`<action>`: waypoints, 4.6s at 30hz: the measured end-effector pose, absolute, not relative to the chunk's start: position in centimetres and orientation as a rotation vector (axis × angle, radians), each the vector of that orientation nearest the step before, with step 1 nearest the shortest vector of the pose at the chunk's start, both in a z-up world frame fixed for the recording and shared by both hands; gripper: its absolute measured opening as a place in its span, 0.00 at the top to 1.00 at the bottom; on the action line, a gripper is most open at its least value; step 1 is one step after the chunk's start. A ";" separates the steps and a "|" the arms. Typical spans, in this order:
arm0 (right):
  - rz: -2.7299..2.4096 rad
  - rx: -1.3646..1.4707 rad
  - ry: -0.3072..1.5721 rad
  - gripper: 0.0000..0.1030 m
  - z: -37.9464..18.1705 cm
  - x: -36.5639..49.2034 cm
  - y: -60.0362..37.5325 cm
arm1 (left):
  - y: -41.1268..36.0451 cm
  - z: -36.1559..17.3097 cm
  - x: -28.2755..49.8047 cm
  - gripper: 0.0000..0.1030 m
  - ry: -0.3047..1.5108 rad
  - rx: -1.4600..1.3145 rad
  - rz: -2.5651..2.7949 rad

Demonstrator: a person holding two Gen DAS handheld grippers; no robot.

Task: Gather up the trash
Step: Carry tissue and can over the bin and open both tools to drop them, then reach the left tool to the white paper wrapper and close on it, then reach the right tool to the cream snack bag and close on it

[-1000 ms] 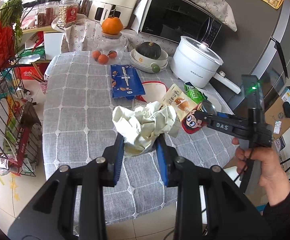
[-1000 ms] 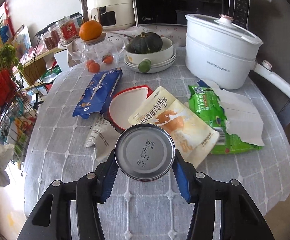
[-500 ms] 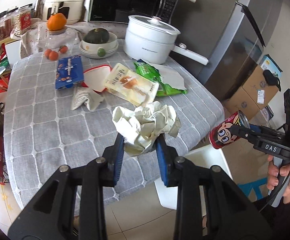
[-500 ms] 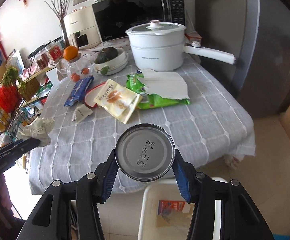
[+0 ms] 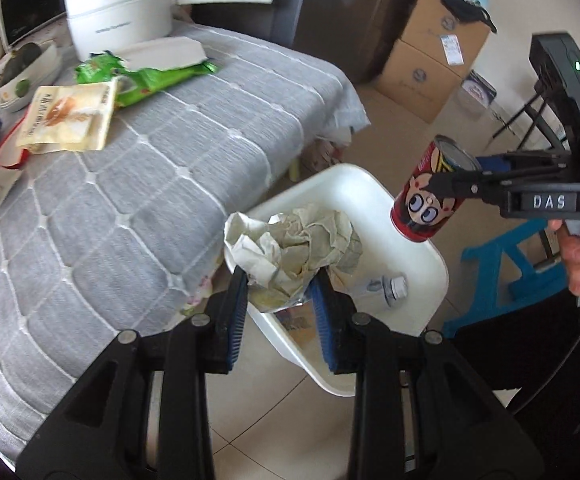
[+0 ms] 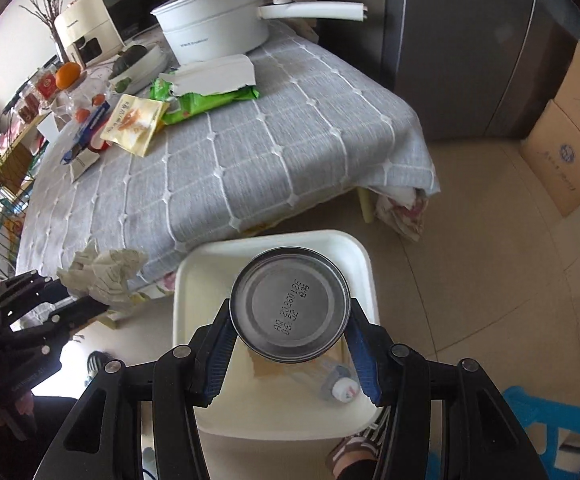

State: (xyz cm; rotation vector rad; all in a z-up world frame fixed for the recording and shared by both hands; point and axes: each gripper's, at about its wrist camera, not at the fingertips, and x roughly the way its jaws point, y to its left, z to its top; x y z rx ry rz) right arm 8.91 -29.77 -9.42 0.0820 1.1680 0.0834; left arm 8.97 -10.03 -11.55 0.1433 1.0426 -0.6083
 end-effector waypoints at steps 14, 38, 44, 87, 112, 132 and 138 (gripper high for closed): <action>0.027 0.110 1.269 0.48 -12.8 7.1 -33.7 | -15.2 -16.2 8.8 0.49 1.166 0.264 -0.645; 0.089 0.102 1.417 0.48 -17.1 8.7 -28.8 | -3.6 -9.3 9.7 0.01 0.966 0.110 -0.340; 0.095 0.068 1.446 0.48 -18.3 9.2 -27.1 | -2.5 -9.1 9.2 0.01 0.953 0.117 -0.320; 0.067 -0.015 1.054 0.22 -7.4 14.4 -23.0 | 7.3 -8.0 18.4 0.01 0.929 -0.037 -0.144; 0.069 -0.022 1.127 0.21 -10.2 20.1 -20.9 | 15.4 -16.1 27.9 0.30 0.937 -0.493 0.144; 0.104 -0.025 1.018 0.21 -9.6 21.8 -18.5 | 11.3 -10.4 23.0 0.85 0.940 -0.258 -0.045; 0.228 -0.001 0.955 0.21 -10.8 25.0 -13.7 | 11.4 -8.0 20.6 0.85 0.900 -0.237 -0.074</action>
